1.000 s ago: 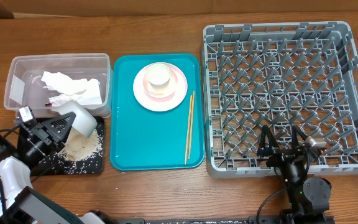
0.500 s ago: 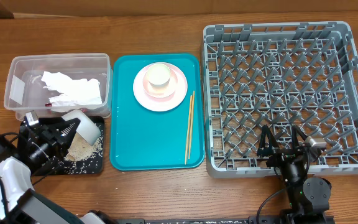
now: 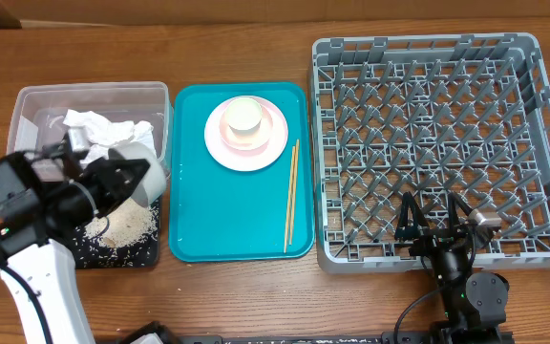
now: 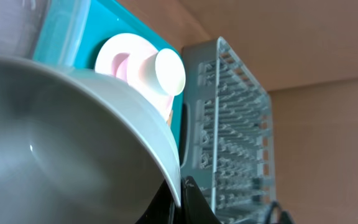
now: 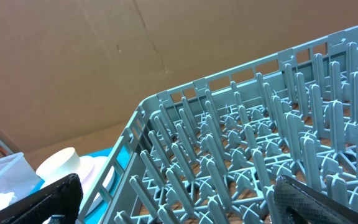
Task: Sort waste into correct bins and load items into the dishwasher
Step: 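Carry the empty bowl back and set it on the teal tray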
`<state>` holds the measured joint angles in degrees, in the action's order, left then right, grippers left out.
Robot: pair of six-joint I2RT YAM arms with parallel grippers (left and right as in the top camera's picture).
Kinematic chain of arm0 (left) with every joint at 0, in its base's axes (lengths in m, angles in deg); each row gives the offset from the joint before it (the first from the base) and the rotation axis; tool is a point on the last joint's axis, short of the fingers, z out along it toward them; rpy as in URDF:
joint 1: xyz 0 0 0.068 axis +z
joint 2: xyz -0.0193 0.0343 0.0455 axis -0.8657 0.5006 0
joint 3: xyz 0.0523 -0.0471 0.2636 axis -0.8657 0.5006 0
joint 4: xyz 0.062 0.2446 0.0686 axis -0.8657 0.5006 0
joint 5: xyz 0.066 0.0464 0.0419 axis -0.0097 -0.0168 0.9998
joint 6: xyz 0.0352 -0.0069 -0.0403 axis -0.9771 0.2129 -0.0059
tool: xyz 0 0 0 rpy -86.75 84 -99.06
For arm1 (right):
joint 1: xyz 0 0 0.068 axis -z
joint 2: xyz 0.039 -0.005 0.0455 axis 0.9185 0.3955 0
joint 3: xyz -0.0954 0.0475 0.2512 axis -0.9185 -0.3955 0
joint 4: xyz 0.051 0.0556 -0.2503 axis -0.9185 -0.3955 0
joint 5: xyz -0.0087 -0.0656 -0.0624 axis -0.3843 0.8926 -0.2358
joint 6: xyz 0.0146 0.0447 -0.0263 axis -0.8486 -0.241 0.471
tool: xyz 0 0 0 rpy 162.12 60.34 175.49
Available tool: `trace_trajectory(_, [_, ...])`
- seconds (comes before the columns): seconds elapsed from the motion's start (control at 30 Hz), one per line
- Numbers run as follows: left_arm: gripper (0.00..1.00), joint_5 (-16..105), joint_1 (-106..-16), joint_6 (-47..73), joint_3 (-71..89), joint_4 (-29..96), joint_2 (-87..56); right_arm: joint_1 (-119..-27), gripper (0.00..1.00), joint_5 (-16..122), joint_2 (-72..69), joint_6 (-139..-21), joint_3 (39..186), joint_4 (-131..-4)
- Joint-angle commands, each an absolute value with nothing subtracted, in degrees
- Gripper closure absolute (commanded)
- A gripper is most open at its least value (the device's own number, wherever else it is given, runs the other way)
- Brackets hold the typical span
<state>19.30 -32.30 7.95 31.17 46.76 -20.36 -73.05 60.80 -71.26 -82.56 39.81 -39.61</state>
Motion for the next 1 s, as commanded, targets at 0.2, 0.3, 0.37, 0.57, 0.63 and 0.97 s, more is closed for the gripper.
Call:
trace_trajectory(0.2, [0.96, 48.9, -60.6, 13.9, 27.0, 49.1, -21.8, -72.6, 0.0, 60.5, -71.7, -82.3, 39.2, -39.3])
trace_trajectory(0.3, [0.96, 56.4, -70.5, 16.2, 27.0, 50.6, -20.6, -72.6, 0.0, 60.5, -71.7, -82.3, 39.2, -39.3])
trace_trajectory(0.37, [0.96, 60.0, -75.2, 16.8, 27.0, 51.5, -19.3, -72.6, 0.0, 60.5, -71.7, -82.4, 39.2, -39.3])
trace_trajectory(0.57, [0.96, 67.8, -86.5, 18.8, 27.0, 53.1, -11.7, -72.6, 0.0, 60.5, -71.7, -82.3, 39.2, -39.3])
trace_trajectory(0.63, [0.96, 68.7, -89.1, 18.9, 27.0, 53.1, -7.4, -72.6, 0.0, 60.5, -71.7, -82.3, 39.2, -39.3])
trace_trajectory(0.97, [0.96, 75.6, -89.9, 19.3, 27.0, 53.8, 3.9, -72.6, 0.0, 60.5, -71.7, -82.4, 39.2, -39.3])
